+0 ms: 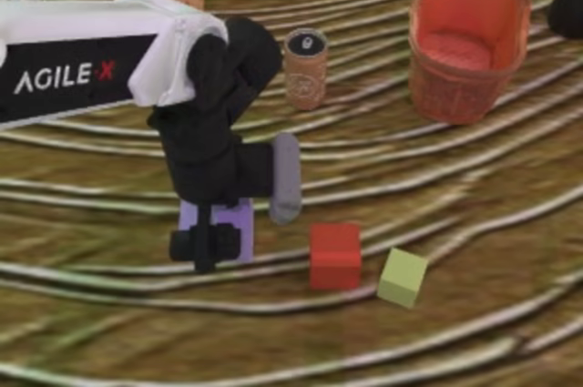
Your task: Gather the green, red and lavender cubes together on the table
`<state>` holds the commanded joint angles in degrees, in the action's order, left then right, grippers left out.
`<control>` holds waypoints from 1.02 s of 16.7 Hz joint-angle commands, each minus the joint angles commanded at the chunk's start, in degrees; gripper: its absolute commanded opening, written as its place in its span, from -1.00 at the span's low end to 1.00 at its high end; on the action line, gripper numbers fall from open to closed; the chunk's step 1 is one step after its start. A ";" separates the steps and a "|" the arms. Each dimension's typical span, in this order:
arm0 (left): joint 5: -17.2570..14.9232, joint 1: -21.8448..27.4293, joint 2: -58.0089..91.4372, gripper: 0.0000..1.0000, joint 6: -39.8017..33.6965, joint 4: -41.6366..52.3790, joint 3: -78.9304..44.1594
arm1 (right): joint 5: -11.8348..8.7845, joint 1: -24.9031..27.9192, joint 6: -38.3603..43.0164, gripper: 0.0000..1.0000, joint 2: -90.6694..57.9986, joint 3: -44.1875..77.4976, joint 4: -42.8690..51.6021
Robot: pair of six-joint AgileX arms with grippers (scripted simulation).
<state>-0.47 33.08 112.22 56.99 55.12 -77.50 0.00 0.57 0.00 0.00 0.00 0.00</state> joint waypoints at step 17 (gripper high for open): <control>0.03 0.37 2.29 0.51 0.05 -5.85 3.71 | 0.00 0.00 0.00 1.00 0.00 0.00 0.00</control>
<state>-0.45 33.45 114.51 57.03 49.28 -73.79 0.00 0.57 0.00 0.00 0.00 0.00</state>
